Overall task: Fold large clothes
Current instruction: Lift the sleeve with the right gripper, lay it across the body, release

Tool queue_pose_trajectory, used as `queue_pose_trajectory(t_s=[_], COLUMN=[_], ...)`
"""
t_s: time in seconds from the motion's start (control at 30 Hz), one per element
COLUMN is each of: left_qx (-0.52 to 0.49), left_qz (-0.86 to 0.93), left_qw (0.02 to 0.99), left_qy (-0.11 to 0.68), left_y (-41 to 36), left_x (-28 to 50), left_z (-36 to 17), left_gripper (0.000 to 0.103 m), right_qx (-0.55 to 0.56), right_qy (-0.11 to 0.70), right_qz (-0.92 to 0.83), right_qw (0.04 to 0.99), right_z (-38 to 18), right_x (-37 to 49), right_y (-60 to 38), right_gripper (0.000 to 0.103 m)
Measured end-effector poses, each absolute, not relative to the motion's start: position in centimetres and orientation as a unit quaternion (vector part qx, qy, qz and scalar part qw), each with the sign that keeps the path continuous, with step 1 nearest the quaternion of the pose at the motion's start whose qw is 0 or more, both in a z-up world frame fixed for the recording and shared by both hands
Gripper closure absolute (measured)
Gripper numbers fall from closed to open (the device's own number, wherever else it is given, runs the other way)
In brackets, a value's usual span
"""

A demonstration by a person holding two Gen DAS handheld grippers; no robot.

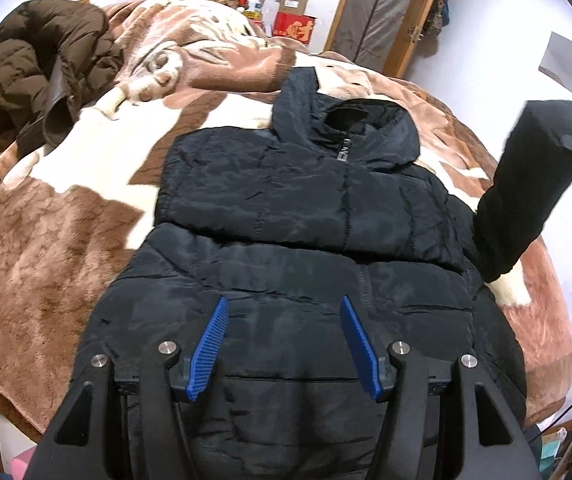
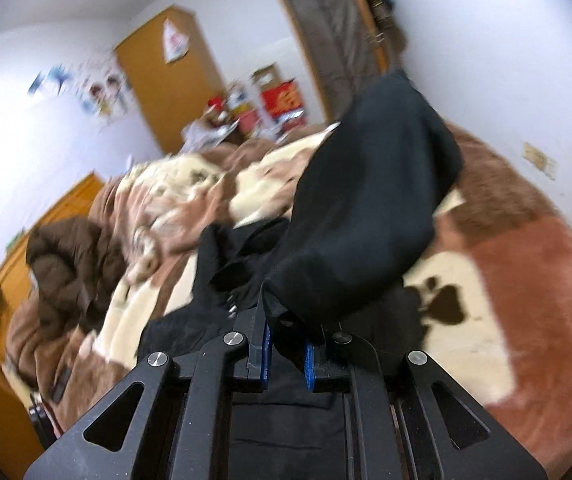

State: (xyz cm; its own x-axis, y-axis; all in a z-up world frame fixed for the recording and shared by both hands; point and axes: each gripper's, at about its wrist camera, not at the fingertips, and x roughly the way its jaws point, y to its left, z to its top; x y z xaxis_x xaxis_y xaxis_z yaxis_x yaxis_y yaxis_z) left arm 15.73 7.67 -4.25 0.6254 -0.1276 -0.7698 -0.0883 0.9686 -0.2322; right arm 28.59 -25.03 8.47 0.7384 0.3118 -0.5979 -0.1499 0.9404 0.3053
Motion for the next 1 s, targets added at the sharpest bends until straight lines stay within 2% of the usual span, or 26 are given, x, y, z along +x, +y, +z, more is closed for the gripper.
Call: queue_pose_trajectory(t_s=[0.37, 0.47, 0.53, 0.57, 0.63, 0.77, 1.0], left_qx=[-0.152, -0.153, -0.153, -0.152, -0.151, -0.143, -0.119], left_qz=[0.009, 0.008, 0.007, 0.007, 0.005, -0.001, -0.031], left_qw=[0.882, 0.880, 0.880, 0.879, 0.880, 0.887, 0.903], left_qy=[0.446, 0.449, 0.450, 0.451, 0.449, 0.439, 0.412], left_y=[11.5, 11.8, 11.8, 11.8, 11.7, 11.1, 8.3], left_x=[16.2, 16.4, 16.7, 16.9, 17.2, 18.1, 21.2], left_z=[-6.9, -7.3, -7.5, -7.5, -7.2, -6.0, -3.0], left_gripper=[0.042, 0.042, 0.042, 0.042, 0.042, 0.042, 0.042], right_qx=[0.069, 0.074, 0.072, 0.073, 0.066, 0.072, 0.089], right_qy=[0.447, 0.470, 0.487, 0.491, 0.491, 0.463, 0.394], right_qz=[0.183, 0.200, 0.212, 0.218, 0.226, 0.255, 0.216], right_qw=[0.873, 0.856, 0.844, 0.840, 0.839, 0.846, 0.889], right_z=[-2.1, -4.7, -6.4, -6.8, -6.9, -4.9, -1.4], right_x=[34.2, 34.9, 35.3, 35.1, 34.6, 33.0, 30.3], right_y=[-14.6, -13.4, -12.5, -12.4, -12.0, -12.1, -19.0], right_gripper=[0.090, 0.078, 0.056, 0.052, 0.049, 0.048, 0.048])
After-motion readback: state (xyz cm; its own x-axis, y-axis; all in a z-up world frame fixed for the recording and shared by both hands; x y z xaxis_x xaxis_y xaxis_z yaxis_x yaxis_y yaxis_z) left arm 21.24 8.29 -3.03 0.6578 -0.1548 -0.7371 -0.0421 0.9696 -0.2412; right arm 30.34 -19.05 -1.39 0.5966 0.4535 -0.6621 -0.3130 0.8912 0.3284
